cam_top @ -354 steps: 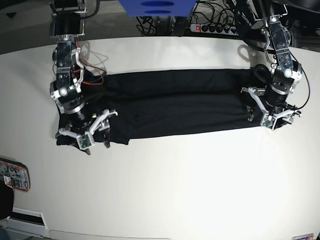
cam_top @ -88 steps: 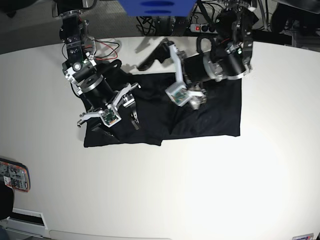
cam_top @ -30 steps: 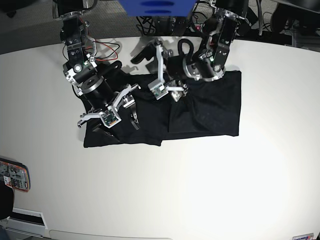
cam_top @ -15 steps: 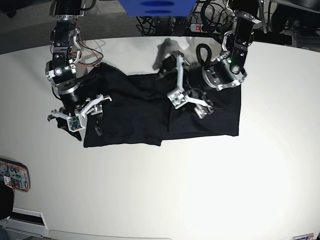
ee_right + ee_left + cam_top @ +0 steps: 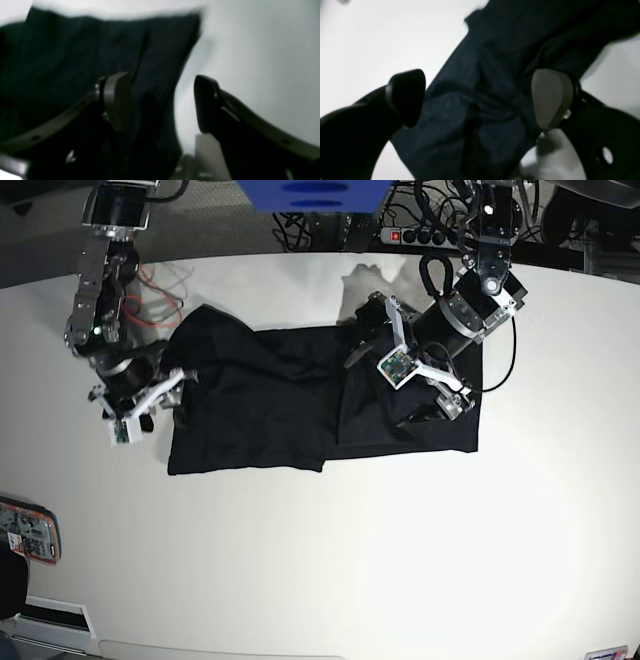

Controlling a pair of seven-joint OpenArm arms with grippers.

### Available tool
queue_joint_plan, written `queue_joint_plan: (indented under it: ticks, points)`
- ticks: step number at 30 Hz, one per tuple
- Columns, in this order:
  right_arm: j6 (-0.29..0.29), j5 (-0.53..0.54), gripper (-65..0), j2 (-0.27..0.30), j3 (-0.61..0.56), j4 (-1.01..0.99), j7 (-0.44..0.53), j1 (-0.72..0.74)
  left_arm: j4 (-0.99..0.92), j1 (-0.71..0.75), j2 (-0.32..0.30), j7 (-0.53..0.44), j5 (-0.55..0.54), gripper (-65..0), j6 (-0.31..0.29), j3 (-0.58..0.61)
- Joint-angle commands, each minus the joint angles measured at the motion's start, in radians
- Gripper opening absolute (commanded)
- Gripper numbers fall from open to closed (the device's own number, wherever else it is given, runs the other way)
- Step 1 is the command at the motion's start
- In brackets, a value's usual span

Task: Fold the T-shirt properly
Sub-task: 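Lift the bundle with the right gripper and fold it over onto the left half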

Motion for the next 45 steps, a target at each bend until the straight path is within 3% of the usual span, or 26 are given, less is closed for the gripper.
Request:
queue_joint_plan:
  ticks: [1, 4, 8, 14, 25, 35, 45]
  points:
    - [0.012, 0.023, -26.4, 0.002, -0.002, 0.015, 0.027, 0.032, 0.021, 0.004, -0.003, -0.061, -0.009, 0.0, 0.011, -0.018]
    - [0.012, 0.023, -26.4, 0.02, -0.002, 0.015, -0.001, 0.033, 0.023, 0.042, -0.003, -0.152, -0.011, 0.0, 0.011, -0.058]
    - [0.012, 0.023, -26.3, 0.028, -0.002, -0.007, -0.021, 0.041, 0.023, 0.055, -0.003, -0.196, -0.011, 0.0, 0.011, -0.105]
    - [0.009, 0.023, -26.3, 0.028, -0.001, -0.097, -0.021, 0.036, 0.029, 0.074, -0.003, -0.196, -0.013, 0.0, 0.011, -0.162]
    - [0.009, 0.025, -26.4, 0.025, -0.004, -0.114, -0.021, 0.02, 0.03, 0.09, -0.003, -0.198, -0.013, 0.0, 0.011, -0.162]
    - [0.012, 0.026, -26.4, -0.006, -0.013, -0.293, -0.016, 0.02, 0.03, 0.091, -0.003, -0.198, -0.013, 0.0, 0.011, -0.162]
    - [0.012, 0.028, -26.4, -0.046, -0.166, -0.289, -0.021, 0.018, 0.03, 0.097, -0.003, -0.195, -0.013, 0.0, 0.011, -0.162]
